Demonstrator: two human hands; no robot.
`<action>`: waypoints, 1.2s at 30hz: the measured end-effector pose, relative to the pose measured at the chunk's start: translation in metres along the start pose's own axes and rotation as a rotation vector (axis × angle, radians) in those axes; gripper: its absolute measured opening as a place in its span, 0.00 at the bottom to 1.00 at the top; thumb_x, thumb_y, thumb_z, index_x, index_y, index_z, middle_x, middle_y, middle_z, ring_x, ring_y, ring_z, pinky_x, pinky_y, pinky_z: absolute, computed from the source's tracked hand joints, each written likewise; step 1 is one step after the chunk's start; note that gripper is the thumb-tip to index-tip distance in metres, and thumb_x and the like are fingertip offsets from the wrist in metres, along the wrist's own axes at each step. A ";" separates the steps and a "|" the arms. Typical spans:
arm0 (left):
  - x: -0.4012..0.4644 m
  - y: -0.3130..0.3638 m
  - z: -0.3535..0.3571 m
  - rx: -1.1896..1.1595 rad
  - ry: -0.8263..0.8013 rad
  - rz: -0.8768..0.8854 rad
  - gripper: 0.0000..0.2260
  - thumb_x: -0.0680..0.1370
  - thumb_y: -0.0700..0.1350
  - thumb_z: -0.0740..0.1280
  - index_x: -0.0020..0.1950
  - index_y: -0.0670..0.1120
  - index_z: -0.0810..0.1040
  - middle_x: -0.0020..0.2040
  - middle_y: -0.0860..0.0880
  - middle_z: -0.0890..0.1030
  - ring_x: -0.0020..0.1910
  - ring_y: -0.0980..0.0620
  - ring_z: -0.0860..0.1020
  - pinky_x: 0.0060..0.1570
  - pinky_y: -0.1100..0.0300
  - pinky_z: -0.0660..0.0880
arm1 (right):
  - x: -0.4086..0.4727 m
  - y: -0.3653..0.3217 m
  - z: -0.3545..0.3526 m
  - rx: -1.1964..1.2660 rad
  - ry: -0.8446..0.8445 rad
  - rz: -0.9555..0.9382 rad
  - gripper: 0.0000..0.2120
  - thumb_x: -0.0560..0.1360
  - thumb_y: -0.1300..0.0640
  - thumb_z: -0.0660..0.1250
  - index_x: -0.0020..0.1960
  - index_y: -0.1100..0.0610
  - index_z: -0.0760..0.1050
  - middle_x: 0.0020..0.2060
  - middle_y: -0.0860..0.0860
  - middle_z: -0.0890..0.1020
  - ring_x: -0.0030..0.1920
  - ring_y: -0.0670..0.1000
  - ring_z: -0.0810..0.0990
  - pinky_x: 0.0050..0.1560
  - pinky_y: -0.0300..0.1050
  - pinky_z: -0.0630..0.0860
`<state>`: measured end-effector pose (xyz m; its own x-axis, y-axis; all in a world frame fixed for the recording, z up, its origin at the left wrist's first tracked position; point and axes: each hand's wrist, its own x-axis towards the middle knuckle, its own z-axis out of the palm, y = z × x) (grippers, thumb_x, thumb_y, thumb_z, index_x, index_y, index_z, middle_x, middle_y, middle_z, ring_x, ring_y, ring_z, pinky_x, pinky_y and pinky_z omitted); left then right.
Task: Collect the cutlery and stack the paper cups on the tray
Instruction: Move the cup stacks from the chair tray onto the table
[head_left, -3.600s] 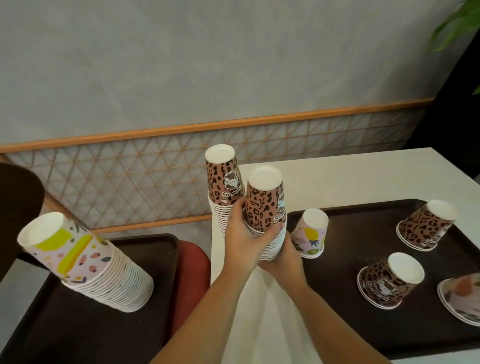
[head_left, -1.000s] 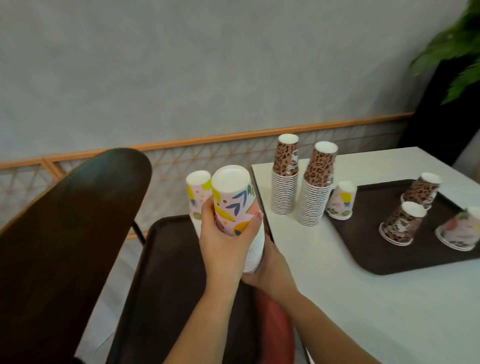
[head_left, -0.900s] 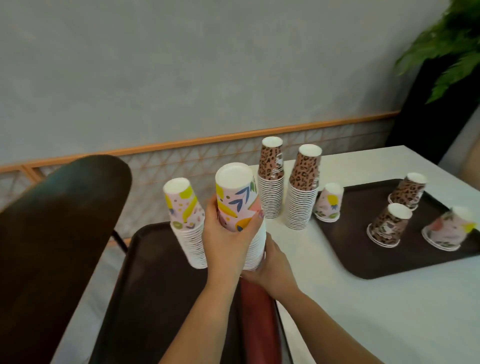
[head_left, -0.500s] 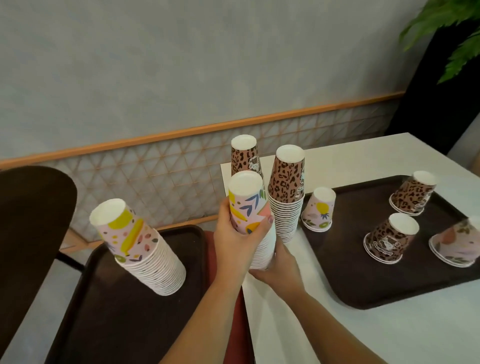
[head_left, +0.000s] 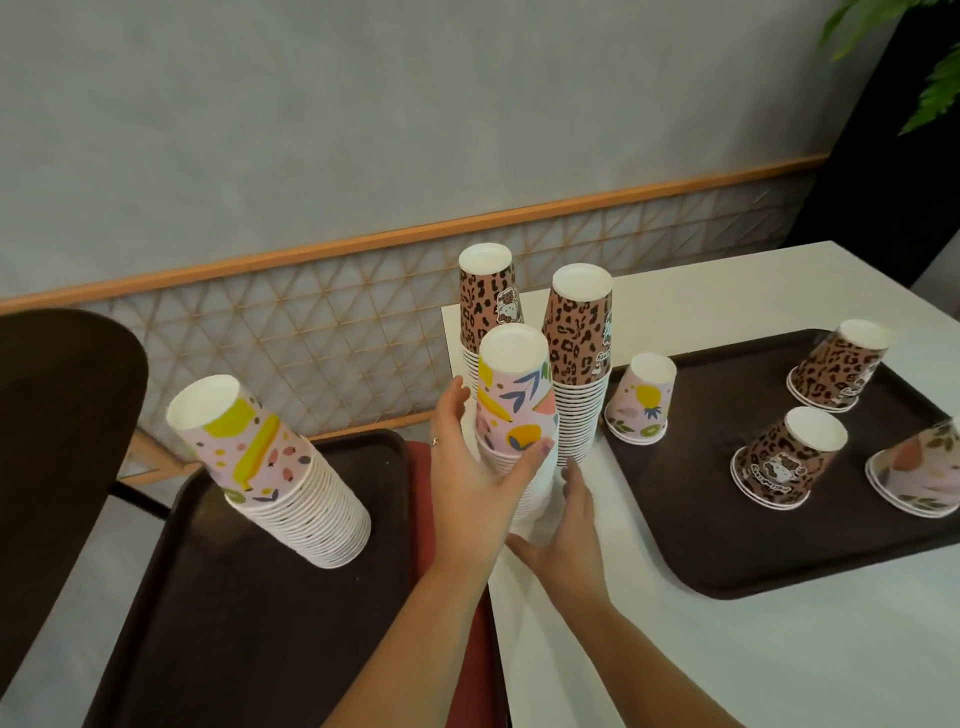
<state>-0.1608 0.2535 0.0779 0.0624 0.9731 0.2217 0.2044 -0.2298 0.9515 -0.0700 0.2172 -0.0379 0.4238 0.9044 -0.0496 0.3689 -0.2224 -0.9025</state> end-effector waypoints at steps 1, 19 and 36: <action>-0.007 0.002 -0.007 0.057 0.038 0.025 0.33 0.67 0.50 0.76 0.66 0.58 0.62 0.61 0.65 0.71 0.63 0.65 0.70 0.58 0.77 0.66 | -0.010 -0.002 0.000 0.004 0.049 -0.002 0.52 0.61 0.53 0.79 0.75 0.53 0.51 0.71 0.50 0.62 0.71 0.49 0.62 0.68 0.44 0.64; -0.038 -0.001 -0.175 0.467 0.573 0.196 0.20 0.71 0.43 0.70 0.60 0.42 0.69 0.59 0.43 0.72 0.59 0.53 0.66 0.62 0.67 0.65 | -0.079 -0.100 0.110 -0.005 -0.130 -0.417 0.33 0.67 0.50 0.74 0.68 0.51 0.63 0.62 0.42 0.66 0.62 0.40 0.68 0.58 0.24 0.64; 0.018 -0.057 -0.188 -0.051 0.124 -0.203 0.25 0.67 0.47 0.76 0.59 0.54 0.69 0.52 0.60 0.78 0.54 0.59 0.77 0.48 0.64 0.75 | -0.024 -0.091 0.177 -0.077 -0.272 -0.103 0.48 0.60 0.52 0.79 0.72 0.53 0.55 0.68 0.49 0.69 0.67 0.50 0.69 0.62 0.40 0.67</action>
<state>-0.3547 0.2871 0.0675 -0.0959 0.9943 0.0467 0.1503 -0.0319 0.9881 -0.2604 0.2800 -0.0301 0.1474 0.9857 -0.0820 0.4647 -0.1422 -0.8740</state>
